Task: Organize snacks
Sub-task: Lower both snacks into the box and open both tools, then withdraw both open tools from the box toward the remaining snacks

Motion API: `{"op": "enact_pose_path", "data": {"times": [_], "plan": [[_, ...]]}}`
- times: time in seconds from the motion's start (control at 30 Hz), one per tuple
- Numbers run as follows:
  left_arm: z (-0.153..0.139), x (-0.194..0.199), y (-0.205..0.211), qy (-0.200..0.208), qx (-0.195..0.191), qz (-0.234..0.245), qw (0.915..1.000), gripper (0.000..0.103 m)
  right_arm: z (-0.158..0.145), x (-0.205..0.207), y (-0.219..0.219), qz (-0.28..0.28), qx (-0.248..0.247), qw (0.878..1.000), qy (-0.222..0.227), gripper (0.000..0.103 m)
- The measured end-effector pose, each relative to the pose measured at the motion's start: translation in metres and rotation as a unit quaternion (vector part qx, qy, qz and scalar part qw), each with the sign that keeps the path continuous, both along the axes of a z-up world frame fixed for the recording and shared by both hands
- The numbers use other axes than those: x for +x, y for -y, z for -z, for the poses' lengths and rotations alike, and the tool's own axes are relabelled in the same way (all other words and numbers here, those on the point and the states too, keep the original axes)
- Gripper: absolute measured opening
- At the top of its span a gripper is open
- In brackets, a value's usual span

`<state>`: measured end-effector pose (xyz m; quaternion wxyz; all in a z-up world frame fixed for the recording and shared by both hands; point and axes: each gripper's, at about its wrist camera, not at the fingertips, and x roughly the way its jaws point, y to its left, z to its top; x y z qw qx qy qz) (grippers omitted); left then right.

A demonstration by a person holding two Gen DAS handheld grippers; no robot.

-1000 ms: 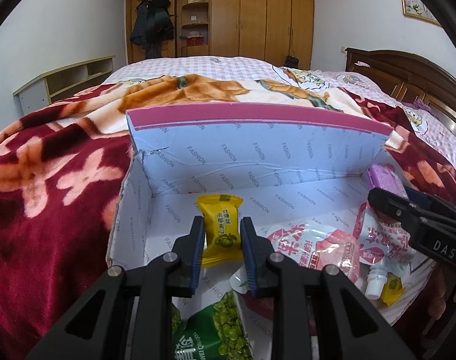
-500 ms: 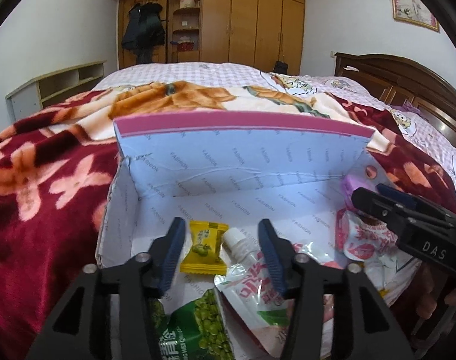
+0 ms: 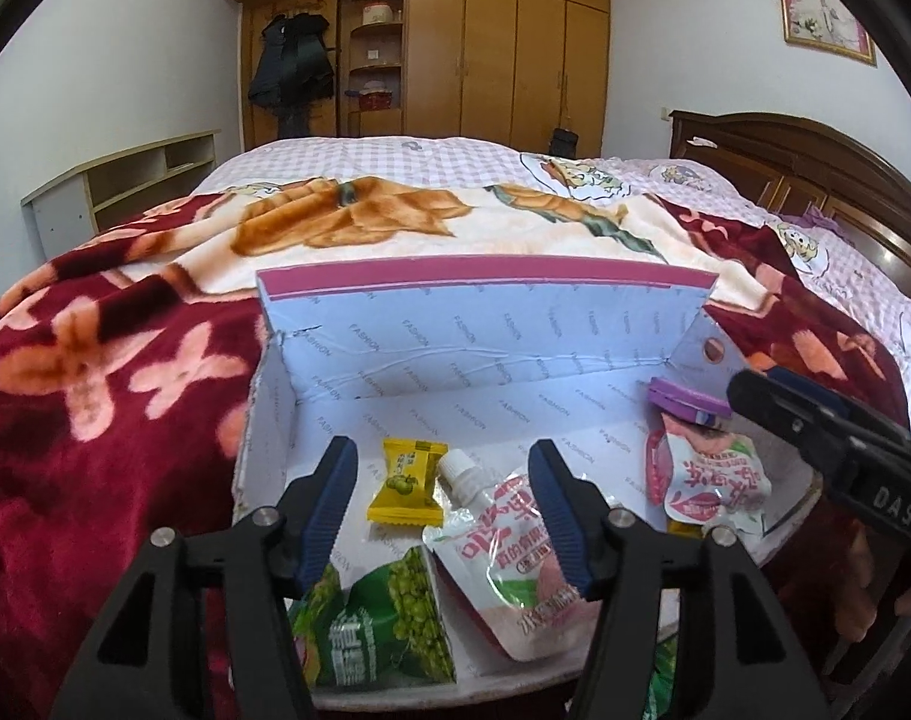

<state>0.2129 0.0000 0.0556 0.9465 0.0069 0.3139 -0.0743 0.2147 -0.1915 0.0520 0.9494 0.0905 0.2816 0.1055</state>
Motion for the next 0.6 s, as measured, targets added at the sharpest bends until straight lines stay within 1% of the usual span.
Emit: {"op": "enact_pose_path", "data": {"times": [0.27,0.6], "plan": [[-0.008,-0.019,-0.011,-0.001,-0.010,-0.020,0.9997,0.063,-0.003,-0.030,0.008,0.015,0.029,0.999,0.003,0.072],[-0.014,-0.052,-0.015,-0.006,-0.020,-0.019,0.9996,0.063,-0.005,-0.060,0.003,0.001,0.037,0.999,0.001,0.072]]}}
